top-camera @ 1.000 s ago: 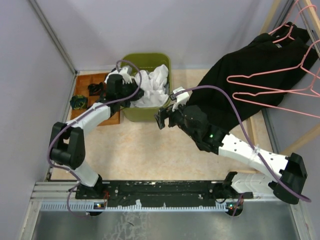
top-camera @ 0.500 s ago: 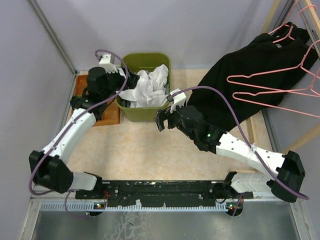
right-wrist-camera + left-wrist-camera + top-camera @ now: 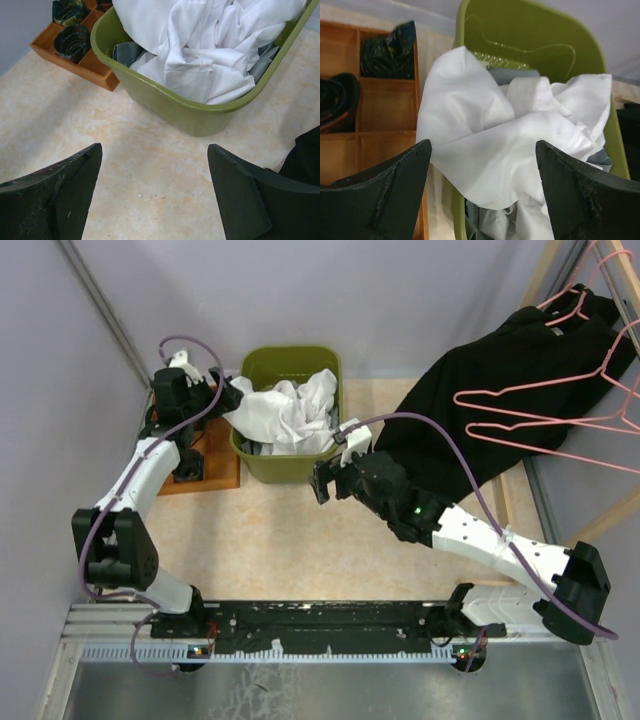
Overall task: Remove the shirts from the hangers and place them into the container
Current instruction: Place the shirt in the bin.
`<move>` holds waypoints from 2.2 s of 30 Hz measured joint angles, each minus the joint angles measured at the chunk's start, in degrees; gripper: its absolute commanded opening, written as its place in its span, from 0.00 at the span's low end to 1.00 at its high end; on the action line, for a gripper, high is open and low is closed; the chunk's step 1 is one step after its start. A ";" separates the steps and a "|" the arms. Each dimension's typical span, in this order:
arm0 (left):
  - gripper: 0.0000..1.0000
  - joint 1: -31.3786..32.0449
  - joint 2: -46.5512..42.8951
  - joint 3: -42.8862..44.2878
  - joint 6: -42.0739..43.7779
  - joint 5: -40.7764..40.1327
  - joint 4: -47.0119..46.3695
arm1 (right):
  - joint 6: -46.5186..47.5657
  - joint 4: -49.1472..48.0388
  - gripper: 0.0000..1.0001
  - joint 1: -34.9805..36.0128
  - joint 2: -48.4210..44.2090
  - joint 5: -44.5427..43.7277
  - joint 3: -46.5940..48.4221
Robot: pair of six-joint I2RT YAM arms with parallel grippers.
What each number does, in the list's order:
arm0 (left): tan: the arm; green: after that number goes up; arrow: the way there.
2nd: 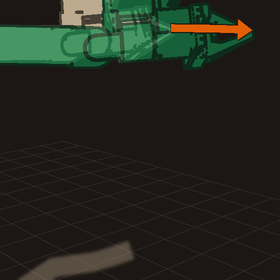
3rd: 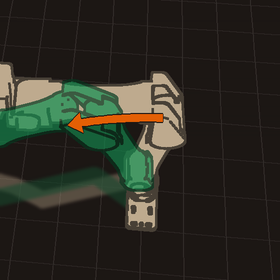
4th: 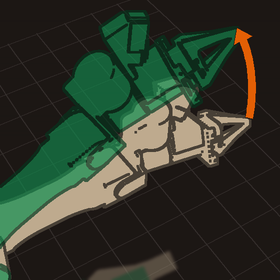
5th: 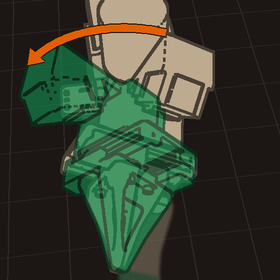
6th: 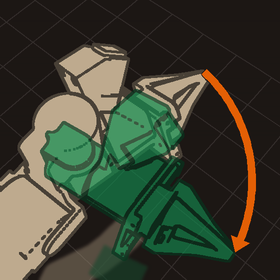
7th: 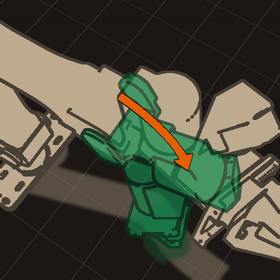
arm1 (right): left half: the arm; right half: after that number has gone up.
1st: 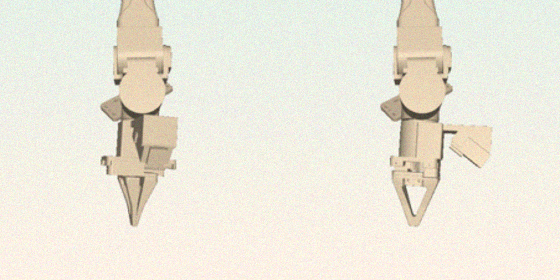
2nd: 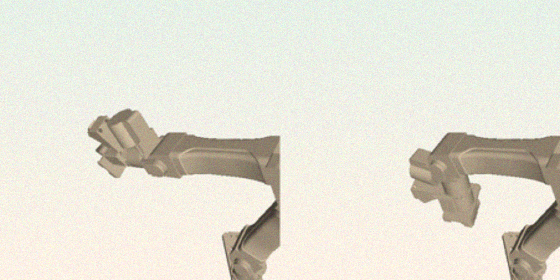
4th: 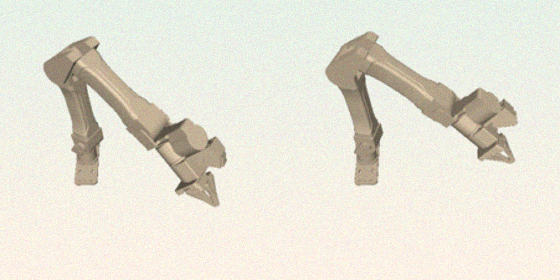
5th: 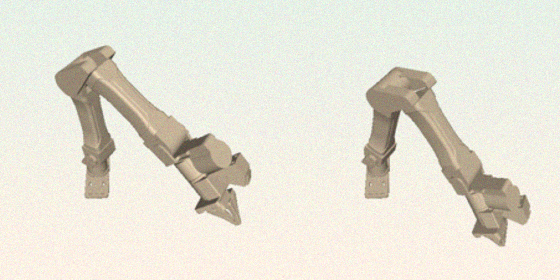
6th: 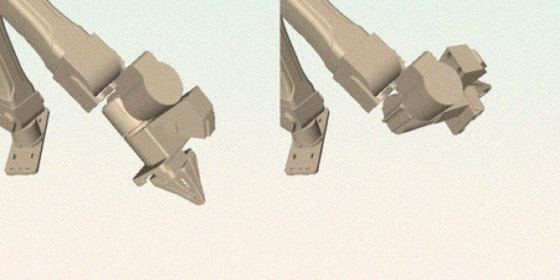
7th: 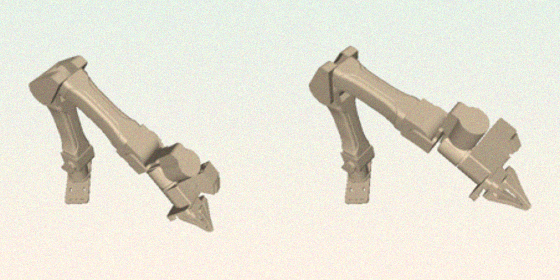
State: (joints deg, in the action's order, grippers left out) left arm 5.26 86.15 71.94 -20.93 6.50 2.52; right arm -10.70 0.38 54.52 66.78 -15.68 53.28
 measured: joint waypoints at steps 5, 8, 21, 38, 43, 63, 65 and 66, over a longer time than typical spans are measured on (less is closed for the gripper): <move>0.68 -1.49 5.03 0.04 -2.05 4.83 0.50 | -0.07 1.01 0.87 0.00 -0.02 0.52 0.02; 0.38 -1.79 6.01 0.42 -2.78 7.87 0.50 | -0.04 1.60 0.87 0.00 -0.02 0.57 0.02; 0.01 -1.51 11.76 4.81 -4.96 21.79 -1.95 | -0.07 2.64 0.87 0.00 -0.04 0.55 0.02; 0.26 9.88 31.30 19.87 8.92 6.69 19.58 | -0.07 2.73 0.87 0.00 -0.02 -0.20 0.09; 0.27 12.90 28.02 13.29 9.84 1.44 17.79 | 0.55 5.75 0.74 0.00 0.55 -2.64 2.69; 0.60 18.38 -2.78 -4.98 5.86 -3.34 21.70 | -5.01 11.93 0.30 -4.83 20.90 3.69 20.11; 0.61 18.36 -6.38 -7.61 4.85 -4.46 20.33 | -5.49 14.95 0.32 -5.22 25.81 5.79 24.02; 0.61 18.36 -8.22 -9.11 4.24 -5.05 19.56 | -5.60 16.59 0.33 -5.38 28.96 6.82 26.95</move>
State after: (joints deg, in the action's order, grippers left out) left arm 23.62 77.93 62.83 -16.69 1.45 22.09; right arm -16.29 16.97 49.15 95.74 -8.86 80.23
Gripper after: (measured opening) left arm 0.597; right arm 0.309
